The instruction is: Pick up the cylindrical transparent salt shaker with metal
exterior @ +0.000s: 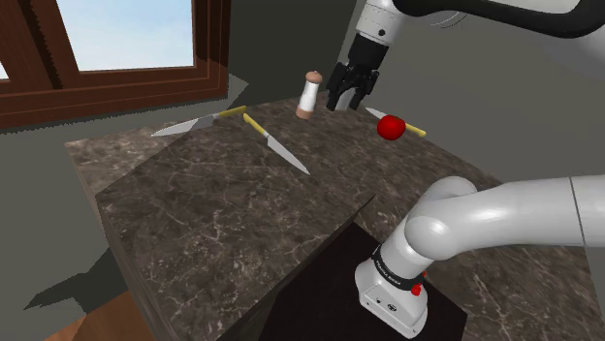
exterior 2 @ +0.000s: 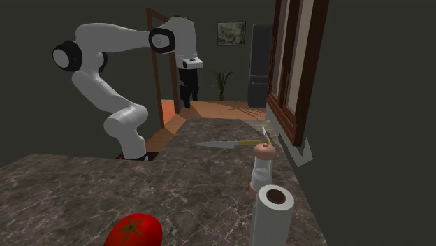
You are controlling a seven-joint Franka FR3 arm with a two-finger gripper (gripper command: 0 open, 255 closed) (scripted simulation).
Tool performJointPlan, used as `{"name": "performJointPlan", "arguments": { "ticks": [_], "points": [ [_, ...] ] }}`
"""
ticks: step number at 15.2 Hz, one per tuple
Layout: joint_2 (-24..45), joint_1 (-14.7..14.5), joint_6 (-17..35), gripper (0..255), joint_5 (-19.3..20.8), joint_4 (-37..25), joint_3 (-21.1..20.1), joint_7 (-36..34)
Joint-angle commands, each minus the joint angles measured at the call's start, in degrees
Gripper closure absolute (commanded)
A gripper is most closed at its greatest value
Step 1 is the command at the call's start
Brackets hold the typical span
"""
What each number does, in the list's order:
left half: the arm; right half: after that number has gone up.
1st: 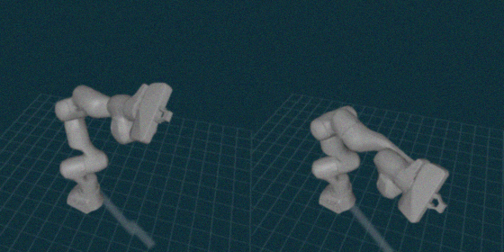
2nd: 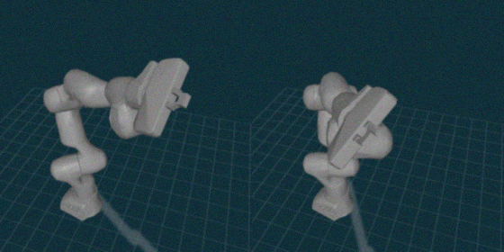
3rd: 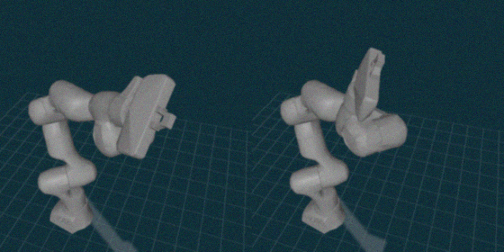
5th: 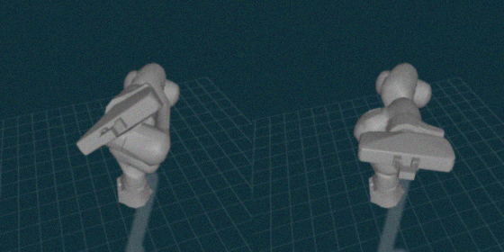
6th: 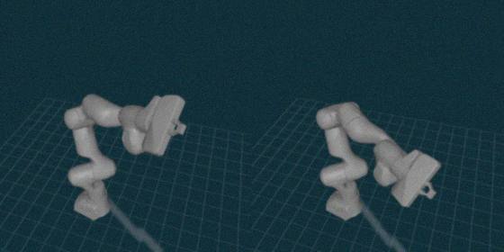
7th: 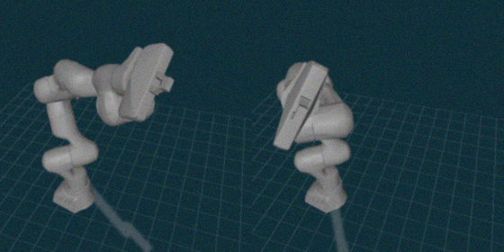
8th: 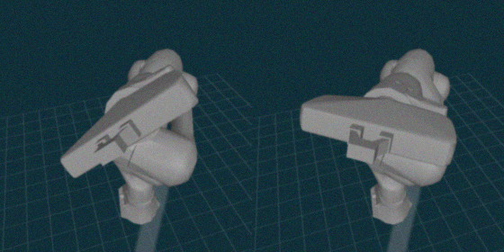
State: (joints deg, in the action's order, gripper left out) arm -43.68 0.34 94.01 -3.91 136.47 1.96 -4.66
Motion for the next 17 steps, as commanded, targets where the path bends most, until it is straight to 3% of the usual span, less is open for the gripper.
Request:
{"name": "performJointPlan", "arguments": {
  "ticks": [1,9,17],
  "points": [
    [0.0,0.0,0.0,0,0.0,0.0,0.0,0.0],
    [14.5,1.4,5.6,0,1.8,-9.1,7.3,8.3],
    [30.5,2.2,7.9,0,-0.7,-22.7,13.9,16.9]
  ]
}}
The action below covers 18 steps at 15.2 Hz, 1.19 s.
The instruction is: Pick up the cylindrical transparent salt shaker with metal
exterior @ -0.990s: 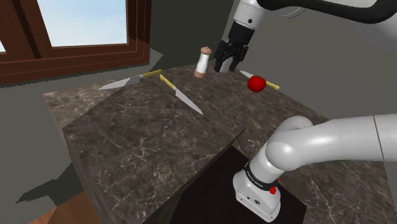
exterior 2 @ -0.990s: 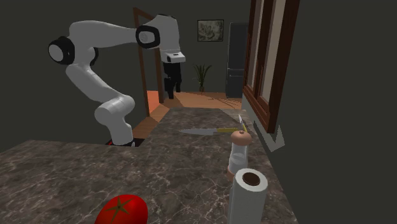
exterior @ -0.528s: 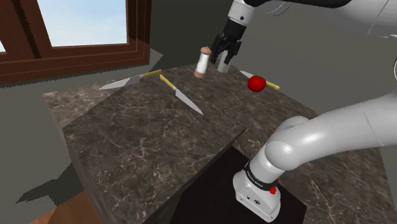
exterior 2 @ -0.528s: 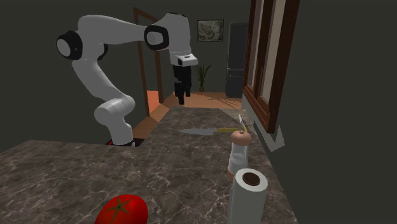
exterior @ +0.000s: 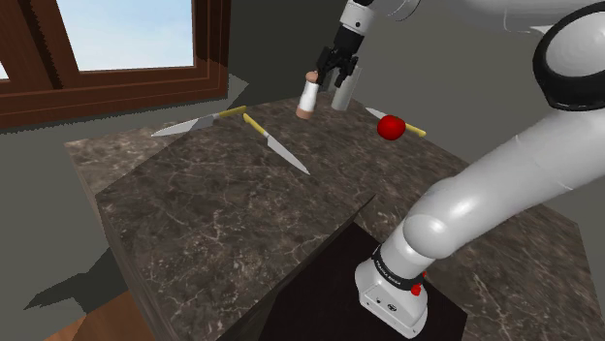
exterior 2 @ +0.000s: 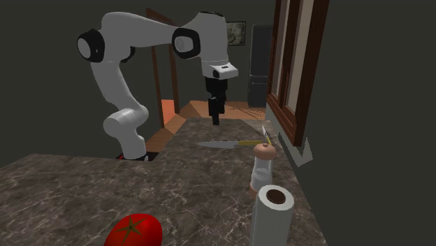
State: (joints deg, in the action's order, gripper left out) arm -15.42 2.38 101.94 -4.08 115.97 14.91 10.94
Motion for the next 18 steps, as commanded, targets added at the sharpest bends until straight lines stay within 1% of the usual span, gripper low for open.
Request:
{"name": "performJointPlan", "arguments": {
  "ticks": [1,5,8,11,14,18],
  "points": [
    [4.4,0.3,0.0,0,-1.1,-4.2,1.6,2.5],
    [13.4,1.4,-0.8,0,-4.3,-13.3,4.2,6.9],
    [20.5,2.9,-2.4,0,-7.3,-21.2,5.7,10.1],
    [28.2,5.2,-4.8,0,-10.7,-30.4,6.6,12.9],
    [36.0,8.2,-8.0,0,-13.9,-40.6,6.8,14.8],
    [35.5,7.8,-4.8,0,-13.8,-36.8,6.6,15.4]
  ]
}}
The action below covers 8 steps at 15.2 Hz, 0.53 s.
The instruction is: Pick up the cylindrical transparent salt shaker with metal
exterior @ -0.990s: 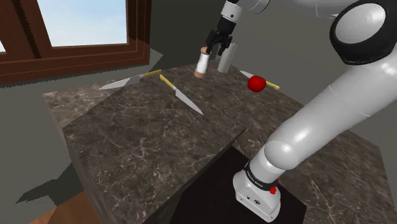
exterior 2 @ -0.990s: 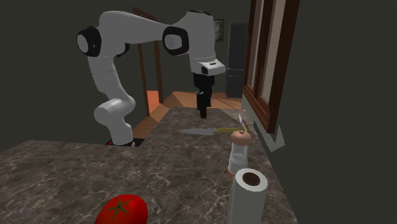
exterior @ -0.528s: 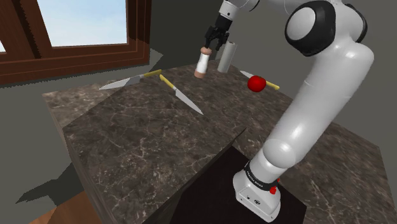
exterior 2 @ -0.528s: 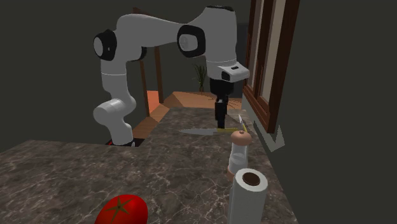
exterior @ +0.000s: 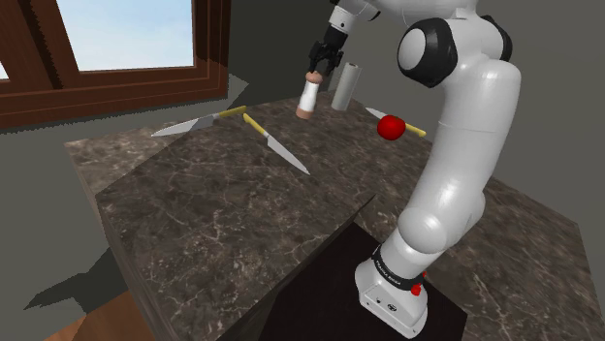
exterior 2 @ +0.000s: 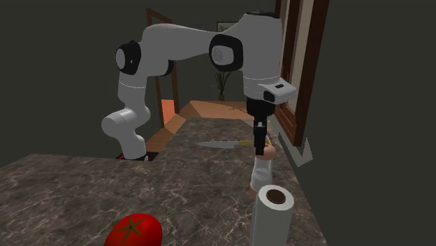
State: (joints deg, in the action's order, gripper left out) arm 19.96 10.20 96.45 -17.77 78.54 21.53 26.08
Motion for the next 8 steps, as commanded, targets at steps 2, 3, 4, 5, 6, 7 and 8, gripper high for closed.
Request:
{"name": "performJointPlan", "arguments": {
  "ticks": [2,3,4,5,6,7,8],
  "points": [
    [0.0,-0.2,2.3,0,-0.1,2.3,-0.1,0.5],
    [0.0,-0.3,3.1,0,-0.1,3.1,-0.1,0.6],
    [0.0,-0.3,3.5,0,-0.1,3.6,-0.1,0.7],
    [0.0,-0.3,3.5,0,-0.1,3.6,-0.1,0.7],
    [0.0,-0.3,3.5,255,-0.2,3.5,-0.1,0.7],
    [0.0,-0.3,3.5,255,-0.1,3.6,-0.1,0.7],
    [0.0,-0.3,3.5,255,-0.1,3.6,-0.1,0.7]
  ]
}}
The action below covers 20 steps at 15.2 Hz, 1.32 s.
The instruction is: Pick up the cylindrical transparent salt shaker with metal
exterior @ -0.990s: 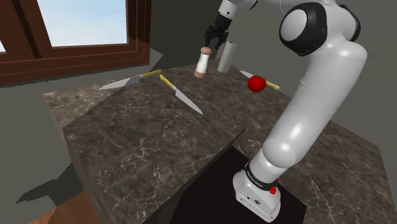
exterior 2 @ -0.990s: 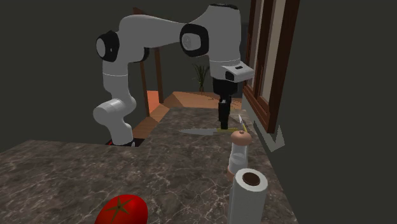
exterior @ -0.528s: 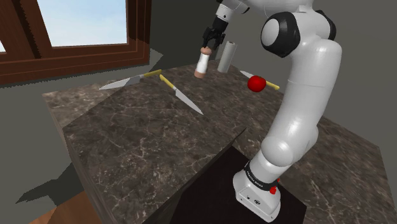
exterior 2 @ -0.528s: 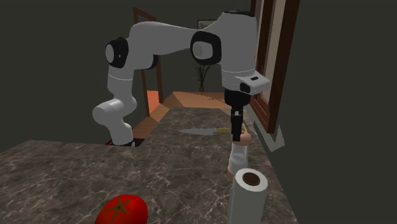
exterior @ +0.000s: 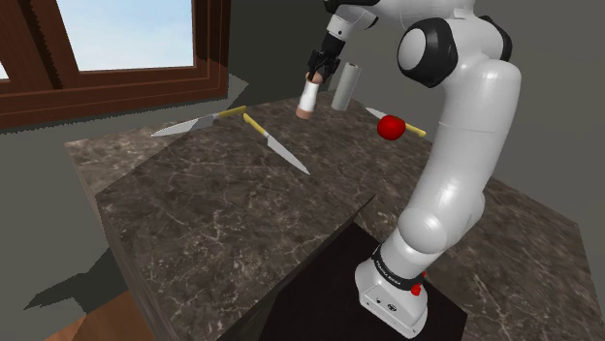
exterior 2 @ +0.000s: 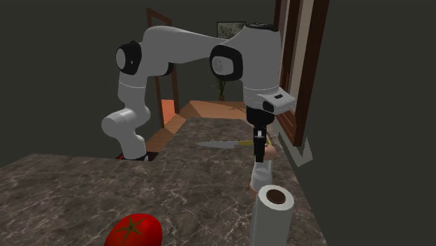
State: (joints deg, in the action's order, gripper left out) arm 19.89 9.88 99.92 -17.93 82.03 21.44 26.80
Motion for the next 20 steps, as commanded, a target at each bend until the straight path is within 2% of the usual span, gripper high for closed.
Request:
{"name": "performJointPlan", "arguments": {
  "ticks": [1,7,20],
  "points": [
    [0.0,0.0,0.1,255,0.0,0.1,0.0,0.0],
    [0.1,0.0,0.0,255,0.0,0.1,0.0,0.0],
    [1.8,1.6,-10.7,255,-0.4,-12.5,0.2,-1.8]
  ]
}}
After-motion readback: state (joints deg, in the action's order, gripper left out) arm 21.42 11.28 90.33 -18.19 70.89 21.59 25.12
